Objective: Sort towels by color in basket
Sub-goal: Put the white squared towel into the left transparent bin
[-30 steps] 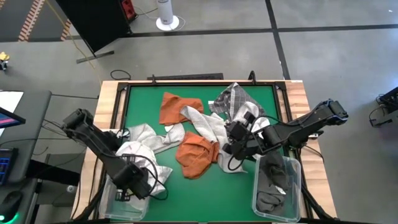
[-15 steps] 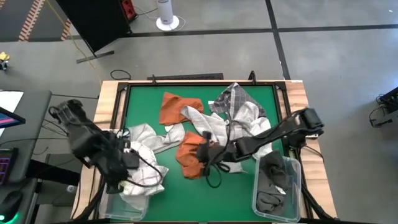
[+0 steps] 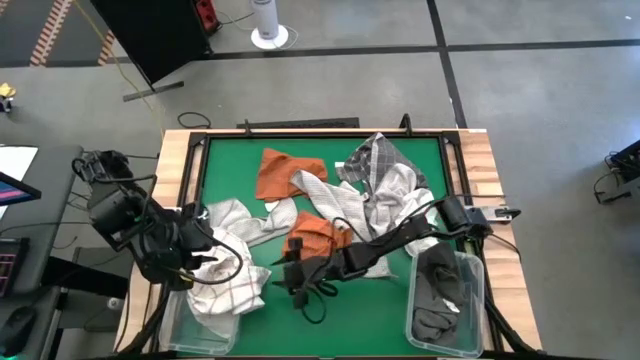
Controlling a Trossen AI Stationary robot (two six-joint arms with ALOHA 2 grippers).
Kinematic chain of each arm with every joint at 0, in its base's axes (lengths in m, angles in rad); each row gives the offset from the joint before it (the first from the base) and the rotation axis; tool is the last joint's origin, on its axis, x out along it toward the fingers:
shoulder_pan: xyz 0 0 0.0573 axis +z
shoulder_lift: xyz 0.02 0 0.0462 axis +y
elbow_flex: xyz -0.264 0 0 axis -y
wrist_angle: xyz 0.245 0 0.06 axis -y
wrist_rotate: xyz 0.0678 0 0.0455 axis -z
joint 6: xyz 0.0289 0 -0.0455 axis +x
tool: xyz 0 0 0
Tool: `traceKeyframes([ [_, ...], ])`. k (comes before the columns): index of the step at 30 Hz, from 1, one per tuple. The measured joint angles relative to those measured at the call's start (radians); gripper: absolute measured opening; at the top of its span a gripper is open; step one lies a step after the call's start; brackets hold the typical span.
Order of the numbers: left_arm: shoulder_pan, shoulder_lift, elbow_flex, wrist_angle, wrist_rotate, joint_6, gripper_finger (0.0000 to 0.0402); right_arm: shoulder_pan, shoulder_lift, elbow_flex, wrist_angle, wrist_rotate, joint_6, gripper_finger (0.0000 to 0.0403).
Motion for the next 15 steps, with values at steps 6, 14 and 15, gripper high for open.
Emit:
traceKeyframes([
  [6, -0.001, 0.014, 0.000, -0.003, 0.007, 0.009, 0.0138, -0.041, 0.090, 0.113, -0.087, -0.121, 0.073, 0.0313],
  [14, -0.001, 0.013, 0.000, -0.004, 0.010, 0.022, 0.0138, -0.061, 0.193, 0.193, -0.072, -0.160, 0.095, 0.0301],
  [15, -0.001, 0.013, 0.000, -0.004, 0.011, 0.022, 0.0138, -0.061, 0.208, 0.201, -0.072, -0.160, 0.095, 0.0298],
])
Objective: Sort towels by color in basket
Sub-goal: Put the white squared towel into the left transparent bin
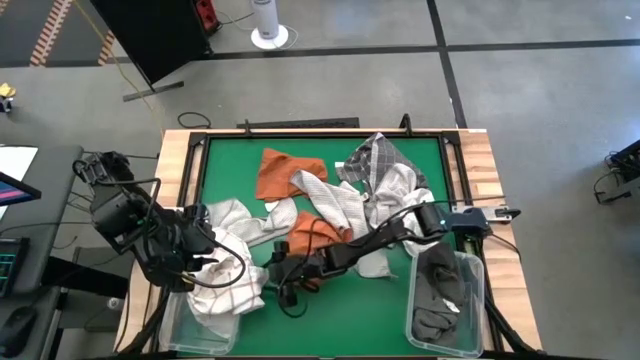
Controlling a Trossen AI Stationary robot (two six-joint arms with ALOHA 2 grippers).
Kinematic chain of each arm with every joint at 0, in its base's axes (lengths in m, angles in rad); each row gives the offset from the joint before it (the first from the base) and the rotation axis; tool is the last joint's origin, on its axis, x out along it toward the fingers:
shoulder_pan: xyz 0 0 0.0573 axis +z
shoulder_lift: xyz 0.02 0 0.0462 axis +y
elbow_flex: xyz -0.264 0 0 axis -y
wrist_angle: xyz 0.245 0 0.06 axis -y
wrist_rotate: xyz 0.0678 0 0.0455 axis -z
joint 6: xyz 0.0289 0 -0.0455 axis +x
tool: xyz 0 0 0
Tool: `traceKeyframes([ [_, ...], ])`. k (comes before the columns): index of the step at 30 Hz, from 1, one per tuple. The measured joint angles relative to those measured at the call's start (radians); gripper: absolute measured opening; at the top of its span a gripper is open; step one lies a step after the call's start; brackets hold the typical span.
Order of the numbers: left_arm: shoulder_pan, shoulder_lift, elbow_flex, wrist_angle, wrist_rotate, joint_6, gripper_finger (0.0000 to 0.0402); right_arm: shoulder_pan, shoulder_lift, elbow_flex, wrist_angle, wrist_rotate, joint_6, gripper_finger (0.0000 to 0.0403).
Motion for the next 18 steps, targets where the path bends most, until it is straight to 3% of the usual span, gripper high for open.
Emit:
traceKeyframes([
  [8, 0.000, 0.000, 0.000, 0.004, 0.000, 0.000, 0.0138, -0.001, 0.070, 0.070, 0.040, 0.025, -0.005, 0.0255],
  [11, 0.000, 0.000, 0.000, 0.004, 0.000, 0.001, 0.0138, 0.000, 0.069, 0.068, 0.043, 0.040, -0.008, 0.0197],
  [15, 0.000, 0.000, 0.000, 0.004, -0.004, 0.033, 0.0138, 0.000, 0.060, 0.068, 0.033, 0.040, -0.037, 0.0084],
  [18, 0.000, 0.000, 0.000, 0.008, -0.019, 0.047, 0.0138, 0.009, 0.019, 0.066, -0.059, 0.040, -0.083, 0.0019],
])
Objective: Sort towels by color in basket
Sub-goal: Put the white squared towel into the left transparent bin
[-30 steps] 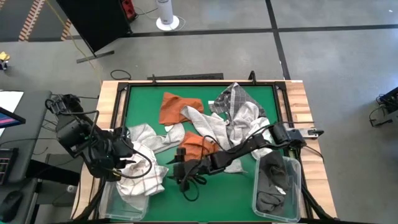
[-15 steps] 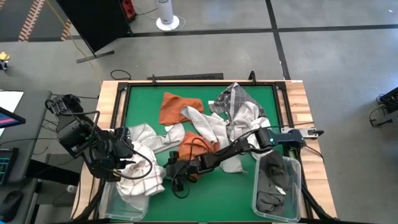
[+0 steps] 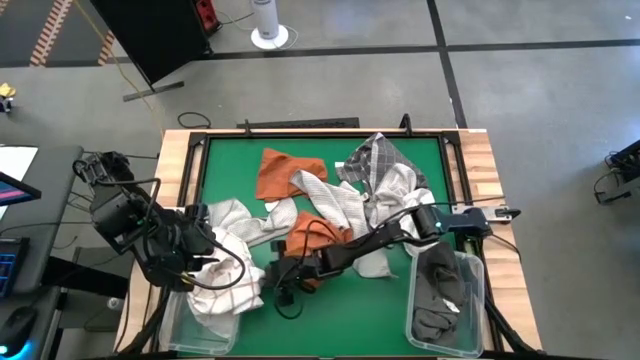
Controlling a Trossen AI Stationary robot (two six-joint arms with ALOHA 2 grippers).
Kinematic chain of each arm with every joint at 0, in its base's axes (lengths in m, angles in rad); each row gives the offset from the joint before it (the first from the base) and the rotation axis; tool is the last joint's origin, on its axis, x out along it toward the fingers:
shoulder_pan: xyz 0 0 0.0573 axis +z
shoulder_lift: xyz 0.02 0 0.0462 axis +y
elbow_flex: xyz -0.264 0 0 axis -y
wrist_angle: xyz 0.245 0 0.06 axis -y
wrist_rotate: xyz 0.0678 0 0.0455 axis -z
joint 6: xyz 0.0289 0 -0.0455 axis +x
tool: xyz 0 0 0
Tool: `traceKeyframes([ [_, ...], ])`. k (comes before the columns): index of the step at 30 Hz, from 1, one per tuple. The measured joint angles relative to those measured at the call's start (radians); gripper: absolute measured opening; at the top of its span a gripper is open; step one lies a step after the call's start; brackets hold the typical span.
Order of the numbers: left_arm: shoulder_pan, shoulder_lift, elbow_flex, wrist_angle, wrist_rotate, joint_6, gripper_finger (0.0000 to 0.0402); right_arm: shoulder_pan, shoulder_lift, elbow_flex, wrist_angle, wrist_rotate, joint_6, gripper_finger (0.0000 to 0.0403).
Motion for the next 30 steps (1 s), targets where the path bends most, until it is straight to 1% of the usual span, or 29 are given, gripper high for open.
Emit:
traceKeyframes([
  [4, 0.000, -0.001, 0.000, 0.006, -0.032, 0.047, 0.0138, 0.013, -0.114, 0.000, -0.111, 0.026, -0.018, 0.0028],
  [6, 0.000, -0.001, 0.000, 0.011, -0.061, 0.074, 0.0138, 0.015, -0.173, 0.003, -0.113, 0.027, -0.029, 0.0028],
  [9, 0.000, -0.001, 0.000, 0.042, -0.084, 0.112, 0.0138, 0.013, -0.234, 0.003, -0.099, 0.009, -0.074, 0.0017],
  [13, 0.000, -0.001, 0.000, 0.115, -0.091, 0.130, 0.0138, 0.000, -0.253, 0.002, -0.035, 0.001, -0.083, 0.0016],
  [17, 0.008, 0.019, 0.000, 0.141, -0.132, 0.088, 0.0144, -0.011, -0.242, 0.002, 0.023, -0.003, -0.086, 0.0024],
  [21, 0.027, 0.077, 0.000, 0.099, -0.135, 0.049, 0.0168, -0.019, -0.244, 0.001, 0.046, 0.000, -0.086, 0.0022],
  [25, 0.028, 0.125, 0.000, 0.052, -0.163, -0.005, 0.0208, -0.024, -0.254, 0.001, 0.053, 0.008, -0.085, 0.0018],
  [30, 0.029, 0.157, 0.000, 0.010, -0.208, -0.098, 0.0254, -0.013, -0.260, 0.001, 0.072, 0.064, -0.083, 0.0020],
])
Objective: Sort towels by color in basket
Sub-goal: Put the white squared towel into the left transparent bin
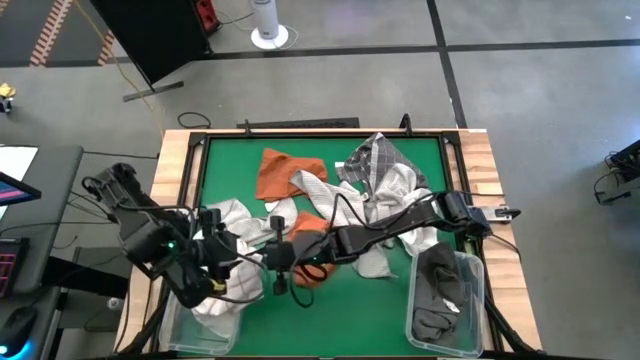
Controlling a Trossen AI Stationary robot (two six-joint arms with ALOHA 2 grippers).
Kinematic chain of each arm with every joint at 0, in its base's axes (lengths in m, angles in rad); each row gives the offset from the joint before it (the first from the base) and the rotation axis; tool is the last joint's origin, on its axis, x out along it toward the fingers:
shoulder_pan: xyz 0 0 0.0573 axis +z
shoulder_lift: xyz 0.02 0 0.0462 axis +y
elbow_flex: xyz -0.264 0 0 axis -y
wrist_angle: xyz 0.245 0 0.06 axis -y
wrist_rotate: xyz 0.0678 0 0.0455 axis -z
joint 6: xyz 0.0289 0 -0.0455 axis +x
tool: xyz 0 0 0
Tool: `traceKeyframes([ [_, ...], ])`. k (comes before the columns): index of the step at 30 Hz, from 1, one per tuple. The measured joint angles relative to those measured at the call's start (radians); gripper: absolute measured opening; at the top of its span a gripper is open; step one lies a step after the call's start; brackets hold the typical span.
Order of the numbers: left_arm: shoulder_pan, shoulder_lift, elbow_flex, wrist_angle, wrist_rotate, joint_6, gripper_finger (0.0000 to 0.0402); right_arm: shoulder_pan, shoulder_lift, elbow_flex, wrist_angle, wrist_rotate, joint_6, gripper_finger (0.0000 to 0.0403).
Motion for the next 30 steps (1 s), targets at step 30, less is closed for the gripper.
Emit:
traceKeyframes([
  [30, 0.001, 0.006, 0.000, 0.137, -0.006, 0.032, 0.0158, 0.055, -0.001, 0.000, 0.379, 0.150, -0.240, 0.0020],
])
